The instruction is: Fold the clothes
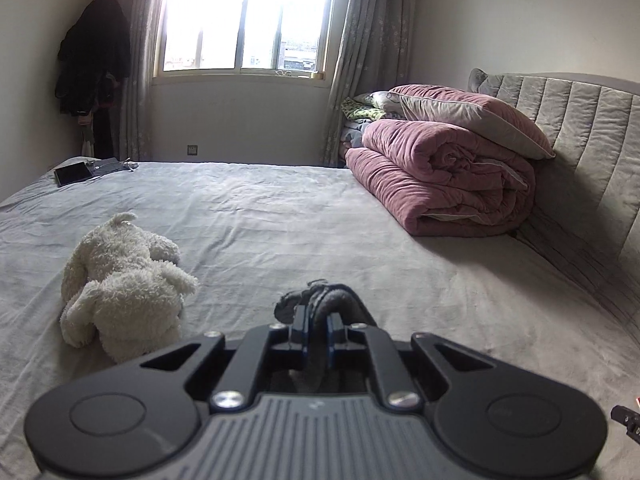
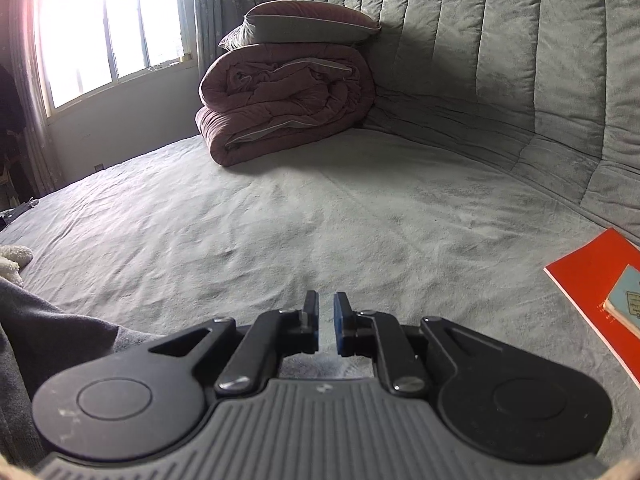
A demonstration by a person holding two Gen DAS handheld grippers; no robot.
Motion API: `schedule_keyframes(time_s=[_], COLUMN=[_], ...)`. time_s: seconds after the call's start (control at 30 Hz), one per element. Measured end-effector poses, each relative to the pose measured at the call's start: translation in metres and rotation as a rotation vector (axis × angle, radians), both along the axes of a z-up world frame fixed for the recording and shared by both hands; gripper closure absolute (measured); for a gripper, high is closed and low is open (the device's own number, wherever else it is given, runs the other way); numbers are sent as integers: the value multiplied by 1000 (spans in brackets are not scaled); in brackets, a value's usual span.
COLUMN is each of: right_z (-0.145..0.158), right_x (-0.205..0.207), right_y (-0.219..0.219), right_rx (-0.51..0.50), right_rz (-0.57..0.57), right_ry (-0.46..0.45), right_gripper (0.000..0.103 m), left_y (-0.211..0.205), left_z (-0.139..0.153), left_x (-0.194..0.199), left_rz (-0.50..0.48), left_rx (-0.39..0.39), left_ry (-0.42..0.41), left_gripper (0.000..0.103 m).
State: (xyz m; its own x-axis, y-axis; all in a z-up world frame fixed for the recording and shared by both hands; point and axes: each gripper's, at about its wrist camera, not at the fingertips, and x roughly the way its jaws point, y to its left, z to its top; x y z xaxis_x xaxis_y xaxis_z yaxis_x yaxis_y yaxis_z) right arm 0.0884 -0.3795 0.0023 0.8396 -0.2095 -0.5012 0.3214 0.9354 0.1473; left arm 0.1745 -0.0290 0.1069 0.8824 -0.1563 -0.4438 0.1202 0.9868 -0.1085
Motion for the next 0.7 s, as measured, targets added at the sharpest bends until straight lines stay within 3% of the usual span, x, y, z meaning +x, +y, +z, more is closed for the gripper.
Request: schedule_keyframes(time_s=[0.13, 0.23, 0.37, 0.53, 0.7], right_z=[0, 3, 8, 11, 16], right_x=[-2, -6, -9, -11, -13], right_y=[3, 11, 25, 40, 53], right_rx=[88, 142, 219, 286, 314], right_rz=[63, 131, 265, 378, 459], right_ry=[8, -6, -27, -43, -75], right_gripper=[86, 63, 62, 62, 51], left_y=[-22, -37, -57, -80, -104], left_z=[20, 34, 38, 21, 1], left_x=[-4, -8, -19, -35, -45], left_rz=[-61, -110, -183, -264, -376], left_rx=[-6, -24, -74, -121, -137], left_ry=[4, 3, 17, 42, 94], left_gripper=[95, 95, 95, 95, 95])
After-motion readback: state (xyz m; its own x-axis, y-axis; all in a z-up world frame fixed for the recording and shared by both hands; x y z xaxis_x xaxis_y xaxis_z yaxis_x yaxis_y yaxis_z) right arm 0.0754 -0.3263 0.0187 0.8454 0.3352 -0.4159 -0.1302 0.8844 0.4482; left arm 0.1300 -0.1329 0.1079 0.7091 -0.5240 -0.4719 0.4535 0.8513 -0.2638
